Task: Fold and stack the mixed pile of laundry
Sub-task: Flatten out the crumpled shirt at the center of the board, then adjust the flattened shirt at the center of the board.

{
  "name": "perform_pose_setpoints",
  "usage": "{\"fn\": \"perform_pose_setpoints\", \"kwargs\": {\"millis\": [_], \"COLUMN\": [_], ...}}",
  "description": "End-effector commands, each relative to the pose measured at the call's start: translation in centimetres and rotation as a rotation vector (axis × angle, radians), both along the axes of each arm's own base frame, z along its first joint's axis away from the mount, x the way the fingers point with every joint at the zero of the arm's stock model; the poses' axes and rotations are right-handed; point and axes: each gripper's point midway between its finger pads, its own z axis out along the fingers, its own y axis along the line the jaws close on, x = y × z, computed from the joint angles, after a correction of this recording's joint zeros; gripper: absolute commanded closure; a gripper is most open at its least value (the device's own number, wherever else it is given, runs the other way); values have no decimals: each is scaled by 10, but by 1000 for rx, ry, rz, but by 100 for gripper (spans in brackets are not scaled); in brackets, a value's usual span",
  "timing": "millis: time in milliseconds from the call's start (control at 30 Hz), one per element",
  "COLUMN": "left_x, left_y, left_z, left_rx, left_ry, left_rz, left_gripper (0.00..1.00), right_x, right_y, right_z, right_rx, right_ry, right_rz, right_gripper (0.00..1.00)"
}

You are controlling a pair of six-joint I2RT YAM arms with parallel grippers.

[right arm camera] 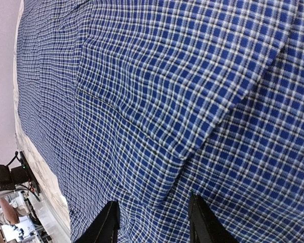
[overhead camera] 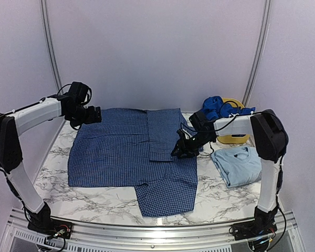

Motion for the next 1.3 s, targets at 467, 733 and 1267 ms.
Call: {"fn": "perform_pose_setpoints", "kwargs": {"millis": [467, 733, 1267], "left_x": [-10, -30, -180], "left_y": [11, 4, -157], "left_z": [-2, 9, -7], "left_rx": [21, -21, 4], "left_ry": [3, -51, -224], "left_rz": [46, 23, -779], "left_gripper": [1, 1, 1], "right_x": [44, 269, 133], "right_y": [53, -21, -42], "right_z": [94, 280, 228], "right_rx": [316, 617, 354], "right_ry": [-171, -731, -606], "right_rz": [32, -299, -86], "right_gripper": [100, 52, 17]}}
